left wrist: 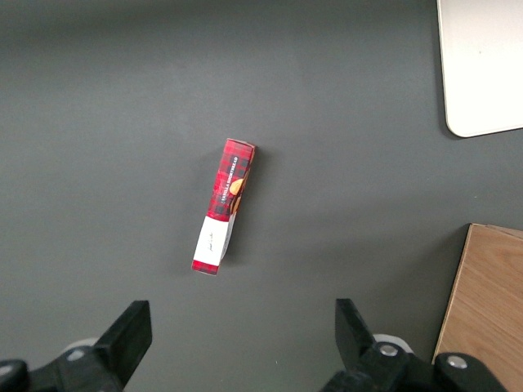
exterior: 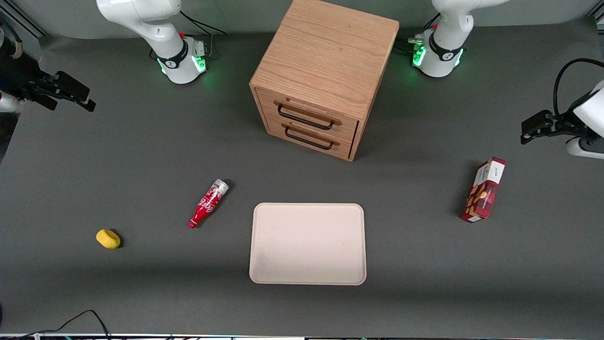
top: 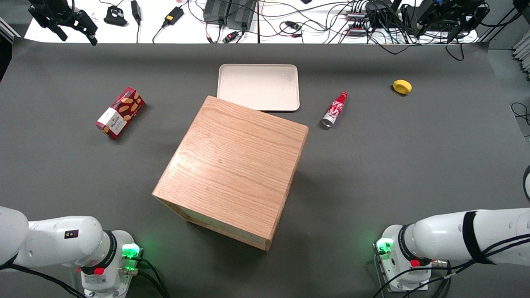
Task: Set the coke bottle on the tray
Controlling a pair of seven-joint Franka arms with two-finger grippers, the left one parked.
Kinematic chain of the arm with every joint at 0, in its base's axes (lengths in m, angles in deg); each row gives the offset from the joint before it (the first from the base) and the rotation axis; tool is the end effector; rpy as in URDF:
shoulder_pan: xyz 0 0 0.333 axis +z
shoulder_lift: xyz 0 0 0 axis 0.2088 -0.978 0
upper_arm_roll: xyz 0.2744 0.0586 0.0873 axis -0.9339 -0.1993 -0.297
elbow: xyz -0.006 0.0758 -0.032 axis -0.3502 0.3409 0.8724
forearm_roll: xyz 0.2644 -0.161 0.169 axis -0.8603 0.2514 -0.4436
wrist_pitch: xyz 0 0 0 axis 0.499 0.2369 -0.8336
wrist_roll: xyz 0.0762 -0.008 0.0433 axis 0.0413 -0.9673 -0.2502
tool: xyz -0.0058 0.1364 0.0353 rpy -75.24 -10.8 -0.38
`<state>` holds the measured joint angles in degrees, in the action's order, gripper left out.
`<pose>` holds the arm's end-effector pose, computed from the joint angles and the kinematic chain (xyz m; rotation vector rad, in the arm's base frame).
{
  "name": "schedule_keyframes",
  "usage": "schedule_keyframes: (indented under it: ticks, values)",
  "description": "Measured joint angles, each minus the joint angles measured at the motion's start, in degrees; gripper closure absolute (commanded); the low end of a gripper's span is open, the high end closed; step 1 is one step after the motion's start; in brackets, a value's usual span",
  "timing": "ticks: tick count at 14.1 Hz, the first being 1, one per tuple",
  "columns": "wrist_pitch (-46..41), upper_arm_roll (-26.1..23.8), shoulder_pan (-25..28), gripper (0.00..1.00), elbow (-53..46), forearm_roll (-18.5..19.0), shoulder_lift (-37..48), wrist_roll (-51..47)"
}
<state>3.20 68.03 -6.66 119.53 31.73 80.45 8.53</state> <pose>0.4603 0.0340 0.6114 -3.0790 0.1927 0.0248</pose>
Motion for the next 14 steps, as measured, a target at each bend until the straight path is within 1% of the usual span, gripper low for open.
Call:
schedule_keyframes:
  ticks: [3, 11, 14]
  values:
    - [-1.75, -0.08, 0.09, 0.0, -0.33, -0.01, -0.1, 0.0]
    - [-2.67, -0.12, 0.12, 0.0, -0.26, -0.01, -1.06, -0.02]
    - [-2.54, -0.57, 0.31, 0.0, -2.4, -0.14, -2.81, -1.11]
